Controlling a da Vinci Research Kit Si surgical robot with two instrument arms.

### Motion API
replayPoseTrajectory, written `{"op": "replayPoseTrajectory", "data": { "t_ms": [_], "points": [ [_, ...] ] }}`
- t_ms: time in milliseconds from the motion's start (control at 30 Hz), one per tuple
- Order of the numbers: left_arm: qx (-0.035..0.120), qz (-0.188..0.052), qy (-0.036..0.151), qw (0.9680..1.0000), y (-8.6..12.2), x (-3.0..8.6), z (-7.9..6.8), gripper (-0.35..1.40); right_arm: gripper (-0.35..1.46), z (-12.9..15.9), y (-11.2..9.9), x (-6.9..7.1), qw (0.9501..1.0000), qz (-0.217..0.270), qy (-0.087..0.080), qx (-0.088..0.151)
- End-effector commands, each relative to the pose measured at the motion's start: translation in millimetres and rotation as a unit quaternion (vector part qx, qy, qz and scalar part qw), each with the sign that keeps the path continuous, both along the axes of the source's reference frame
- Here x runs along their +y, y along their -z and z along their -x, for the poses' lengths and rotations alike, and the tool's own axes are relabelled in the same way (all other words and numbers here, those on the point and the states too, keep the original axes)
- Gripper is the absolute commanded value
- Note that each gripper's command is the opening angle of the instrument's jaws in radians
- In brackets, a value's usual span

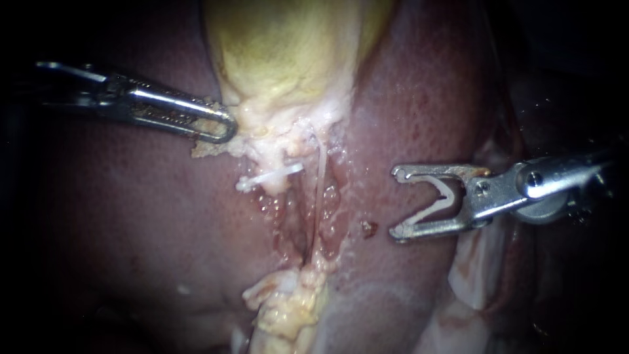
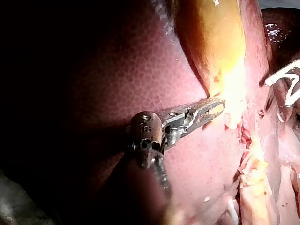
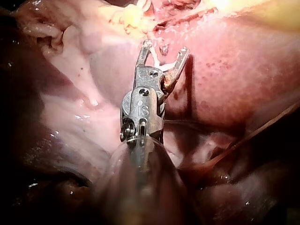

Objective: Clipping first clip right tube

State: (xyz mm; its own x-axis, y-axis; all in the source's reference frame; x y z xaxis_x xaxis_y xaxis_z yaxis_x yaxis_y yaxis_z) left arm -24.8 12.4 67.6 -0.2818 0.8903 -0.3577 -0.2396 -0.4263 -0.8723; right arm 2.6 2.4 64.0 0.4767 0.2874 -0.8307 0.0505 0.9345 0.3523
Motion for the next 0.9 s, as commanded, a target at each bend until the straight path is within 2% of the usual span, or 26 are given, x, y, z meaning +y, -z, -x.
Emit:
{"op": "replayPoseTrajectory", "data": {
  "t_ms": [33, 167, 233, 333, 500, 633, 667, 767, 800, 900],
  "points": [
    [-0.002, -0.002, -0.002, 1.0, 0.5, 0.3, -0.5, -0.35, 0.49, 0.0, -0.1, -0.1, 1.0, 0.0, 0.0, 0.0],
    [0.003, -0.007, 0.01, 0.9999, 3.4, 1.9, -3.0, -0.35, 0.49, -0.1, -0.2, -0.3, 1.0, 0.0, 0.001, 0.0],
    [0.006, 0.0, 0.015, 0.9999, 4.8, 2.8, -4.2, -0.35, 0.49, -0.3, -0.3, -0.4, 1.0, -0.001, 0.004, 0.002],
    [0.004, 0.004, 0.021, 0.9998, 5.8, 3.5, -5.0, -0.35, 0.49, -0.8, -0.4, -0.5, 0.9999, -0.007, 0.013, 0.007],
    [0.005, 0.006, 0.022, 0.9997, 5.5, 3.1, -4.7, -0.35, 0.48, -2.5, -1.4, -1.3, 0.9985, -0.051, 0.019, 0.01],
    [0.005, 0.006, 0.022, 0.9997, 5.4, 3.0, -4.7, -0.35, 0.46, -4.5, -3.4, -3.1, 0.994, -0.099, 0.034, 0.03],
    [0.005, 0.006, 0.023, 0.9997, 5.4, 3.0, -4.7, -0.35, 0.46, -5.0, -3.9, -3.5, 0.9921, -0.111, 0.043, 0.039],
    [0.005, 0.006, 0.023, 0.9997, 5.5, 3.0, -4.7, -0.35, 0.46, -6.4, -5.7, -4.4, 0.9884, -0.134, 0.04, 0.059],
    [0.005, 0.006, 0.023, 0.9997, 5.5, 3.0, -4.7, -0.35, 0.46, -6.9, -6.3, -4.5, 0.9868, -0.142, 0.04, 0.067],
    [0.005, 0.006, 0.023, 0.9997, 5.5, 3.0, -4.7, -0.35, 0.46, -8.3, -7.7, -4.3, 0.9834, -0.159, 0.026, 0.083]
  ]
}}
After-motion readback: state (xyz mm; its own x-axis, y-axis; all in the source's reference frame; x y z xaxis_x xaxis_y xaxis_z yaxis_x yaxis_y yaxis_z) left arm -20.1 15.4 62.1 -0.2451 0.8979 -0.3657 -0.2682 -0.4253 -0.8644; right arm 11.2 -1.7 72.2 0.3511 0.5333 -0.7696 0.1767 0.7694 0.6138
